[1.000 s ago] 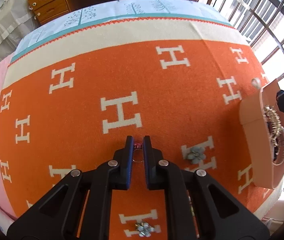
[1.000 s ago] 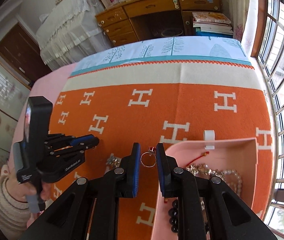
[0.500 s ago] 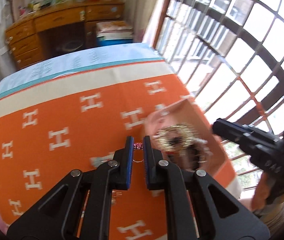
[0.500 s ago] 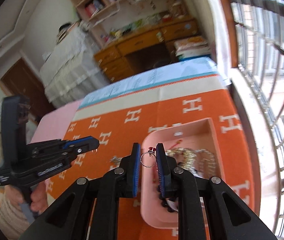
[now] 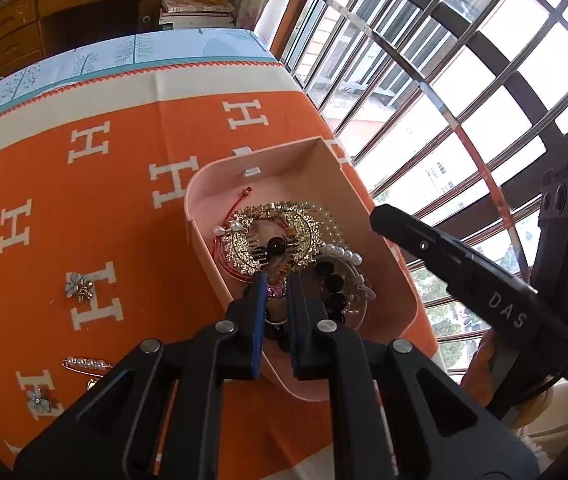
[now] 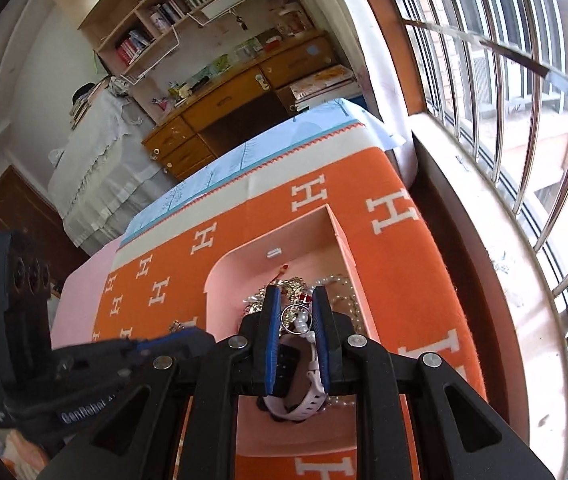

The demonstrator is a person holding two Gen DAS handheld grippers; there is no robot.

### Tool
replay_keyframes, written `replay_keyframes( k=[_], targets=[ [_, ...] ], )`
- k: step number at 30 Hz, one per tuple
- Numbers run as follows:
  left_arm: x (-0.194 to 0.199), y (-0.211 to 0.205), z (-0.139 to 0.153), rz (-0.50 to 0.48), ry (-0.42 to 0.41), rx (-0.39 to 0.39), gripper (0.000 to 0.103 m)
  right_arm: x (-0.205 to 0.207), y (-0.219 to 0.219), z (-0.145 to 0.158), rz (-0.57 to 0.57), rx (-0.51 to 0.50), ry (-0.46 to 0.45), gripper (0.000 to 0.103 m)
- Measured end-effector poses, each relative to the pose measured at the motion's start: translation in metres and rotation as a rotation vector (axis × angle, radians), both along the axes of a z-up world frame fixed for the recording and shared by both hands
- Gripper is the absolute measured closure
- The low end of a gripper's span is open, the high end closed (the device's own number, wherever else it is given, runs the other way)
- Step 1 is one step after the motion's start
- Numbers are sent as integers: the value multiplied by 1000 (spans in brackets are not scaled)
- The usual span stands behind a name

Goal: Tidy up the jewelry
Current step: 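Carry the ring into the pink box with the left gripper while the right drops its ring there, then withdraw both open grippers from the pink box toward the brooches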

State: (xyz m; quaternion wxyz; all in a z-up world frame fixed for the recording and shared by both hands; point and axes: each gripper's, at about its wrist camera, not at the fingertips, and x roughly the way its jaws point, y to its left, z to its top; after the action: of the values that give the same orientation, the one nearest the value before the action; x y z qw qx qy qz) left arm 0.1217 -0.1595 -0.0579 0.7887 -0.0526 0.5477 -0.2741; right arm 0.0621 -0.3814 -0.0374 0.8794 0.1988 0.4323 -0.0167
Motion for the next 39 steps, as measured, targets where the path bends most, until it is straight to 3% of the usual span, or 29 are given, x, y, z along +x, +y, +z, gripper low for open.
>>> replay_keyframes(
  k=[1,3,5,7,8,9,15,21,28,35,39],
  targets=[
    [-2,-3,-1,-2,-13,20,96,1,-3,-3,-11,9,-7,86],
    [-5,-7,-2,-7,-35,49,94,6,-7,-10,-27,37,-15,69],
    [-9,-9,-2,-14,-45,55,87,8,-10,-14,-49,53,-35,65],
    [-12,-8,-1,-5,-49,44,66,10,-10,-17,-38,50,-35,65],
    [-13,-6,0,7,-53,37,49,12,-8,-17,-36,52,-35,65],
    [-14,-2,2,21,-57,29,43,13,-5,-17,-35,54,-37,65],
    [-19,21,5,90,-69,14,43,15,14,-21,-12,5,-32,65],
    [-31,40,-5,143,-74,52,43,18,35,-24,25,-38,-21,64],
    [-46,63,-13,166,-81,88,43,9,55,-16,36,-105,-81,52],
    [-57,120,7,261,-127,96,43,-8,77,-1,85,-130,-116,52],
    [-60,160,20,347,-150,94,43,-18,104,9,129,-208,-137,52]
  ],
)
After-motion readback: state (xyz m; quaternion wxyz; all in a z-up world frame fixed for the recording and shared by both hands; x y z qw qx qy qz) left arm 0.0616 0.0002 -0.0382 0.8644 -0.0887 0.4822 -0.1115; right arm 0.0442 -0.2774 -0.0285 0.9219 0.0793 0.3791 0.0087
